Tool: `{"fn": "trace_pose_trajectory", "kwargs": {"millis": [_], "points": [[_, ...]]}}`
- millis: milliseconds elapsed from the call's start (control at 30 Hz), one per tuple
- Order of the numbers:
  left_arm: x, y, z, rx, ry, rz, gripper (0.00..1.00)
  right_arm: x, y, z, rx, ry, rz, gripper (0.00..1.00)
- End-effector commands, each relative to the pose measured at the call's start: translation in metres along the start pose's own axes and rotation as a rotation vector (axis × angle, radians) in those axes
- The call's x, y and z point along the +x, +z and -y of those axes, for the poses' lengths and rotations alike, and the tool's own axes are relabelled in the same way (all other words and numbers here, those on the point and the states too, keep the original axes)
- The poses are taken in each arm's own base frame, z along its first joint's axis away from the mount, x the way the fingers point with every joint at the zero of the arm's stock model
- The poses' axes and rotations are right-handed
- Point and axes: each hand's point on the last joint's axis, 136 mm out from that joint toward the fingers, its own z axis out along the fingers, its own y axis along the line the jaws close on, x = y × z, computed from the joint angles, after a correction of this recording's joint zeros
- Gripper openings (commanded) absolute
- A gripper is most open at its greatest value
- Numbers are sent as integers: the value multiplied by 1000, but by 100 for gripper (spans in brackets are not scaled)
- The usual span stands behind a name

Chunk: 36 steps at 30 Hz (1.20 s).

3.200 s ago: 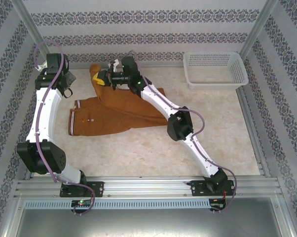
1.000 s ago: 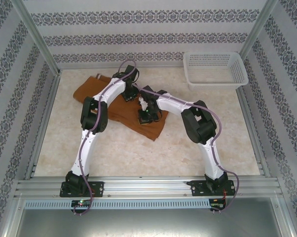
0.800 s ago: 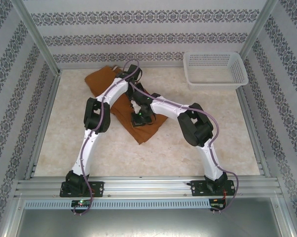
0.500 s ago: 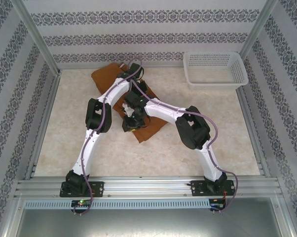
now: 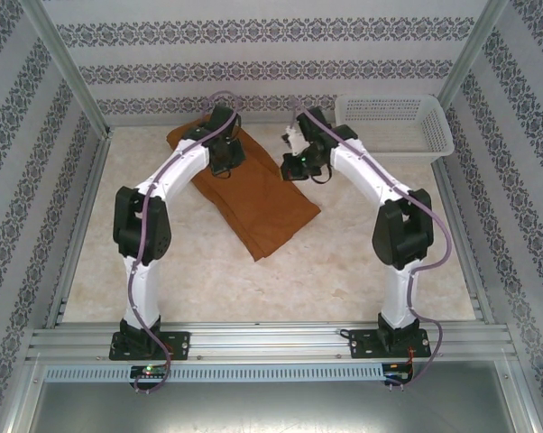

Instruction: Roll up the long pants

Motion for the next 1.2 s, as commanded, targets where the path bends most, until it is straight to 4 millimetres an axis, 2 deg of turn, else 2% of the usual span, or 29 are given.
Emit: {"fn": "trace_pose_trajectory", "kwargs": {"millis": [0, 200, 367, 467, 600, 700, 800, 833, 900, 967, 1000, 1033, 1133, 1167], "points": [[23, 50, -28, -107, -91, -36, 0, 20, 46, 26, 47, -5, -121, 0], [30, 96, -28, -144, -105, -88, 0, 44, 79, 39, 72, 7, -187, 0], [31, 125, -16, -131, -75, -138, 0, 78, 96, 27, 63, 5, -248, 0], [32, 138, -3, -87, -59, -161, 0, 106, 106, 9, 55, -15, -298, 0], [35, 147, 15, -27, -35, -176, 0, 140, 120, -27, 21, -53, -359, 0], [41, 151, 27, 14, -21, -197, 0, 156, 130, -53, 3, -93, -382, 0], [49, 154, 39, 60, -1, -222, 0, 158, 134, -76, -3, -157, -379, 0], [50, 154, 41, 66, 6, -226, 0, 155, 133, -80, 0, -182, -371, 9], [49, 149, 42, 67, 18, -224, 0, 145, 126, -85, 10, -221, -345, 49], [43, 137, 45, 72, 38, -205, 0, 137, 117, -88, 23, -248, -324, 83], [39, 129, 47, 71, 52, -190, 10, 131, 109, -90, 23, -273, -307, 91], [34, 122, 46, 67, 63, -179, 31, 127, 102, -93, 26, -297, -291, 97], [18, 92, 42, 47, 77, -143, 92, 111, 75, -99, 50, -367, -205, 98], [11, 81, 37, 32, 75, -123, 100, 104, 66, -101, 51, -382, -156, 98]]}}
